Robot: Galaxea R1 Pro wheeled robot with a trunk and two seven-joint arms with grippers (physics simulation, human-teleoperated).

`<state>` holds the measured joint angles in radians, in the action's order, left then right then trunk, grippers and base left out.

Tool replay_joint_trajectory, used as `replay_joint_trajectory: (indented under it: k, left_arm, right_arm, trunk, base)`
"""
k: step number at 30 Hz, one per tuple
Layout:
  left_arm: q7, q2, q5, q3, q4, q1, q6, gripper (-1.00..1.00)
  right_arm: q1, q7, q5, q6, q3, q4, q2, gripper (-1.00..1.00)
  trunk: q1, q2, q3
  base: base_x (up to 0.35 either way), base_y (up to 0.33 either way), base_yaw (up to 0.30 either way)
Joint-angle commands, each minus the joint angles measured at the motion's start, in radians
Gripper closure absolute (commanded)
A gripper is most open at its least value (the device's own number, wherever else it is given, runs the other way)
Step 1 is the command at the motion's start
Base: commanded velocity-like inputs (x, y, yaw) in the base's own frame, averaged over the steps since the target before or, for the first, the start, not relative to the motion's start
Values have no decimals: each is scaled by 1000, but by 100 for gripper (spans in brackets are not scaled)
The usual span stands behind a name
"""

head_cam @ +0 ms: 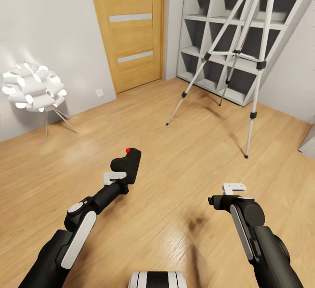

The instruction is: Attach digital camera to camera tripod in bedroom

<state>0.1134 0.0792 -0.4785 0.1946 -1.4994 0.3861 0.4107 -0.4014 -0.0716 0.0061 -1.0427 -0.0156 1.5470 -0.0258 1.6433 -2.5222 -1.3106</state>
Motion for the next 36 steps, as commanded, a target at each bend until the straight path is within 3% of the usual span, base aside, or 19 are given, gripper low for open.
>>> replay_joint_trajectory:
  k: [1, 36]
  left_arm:
    - [1, 1, -5, 0, -1, 0, 5, 100]
    - [-3, 0, -5, 0, 1, 0, 3, 100]
  right_arm:
    - [-1, -3, 1, -4, 1, 1, 0, -100]
    - [-1, -2, 5, -4, 0, 2, 0, -100]
  trunk:
    - [-1, 0, 3]
    - [-16, 8, 139]
  base:
    - [0, 0, 0]
    - [0, 0, 0]
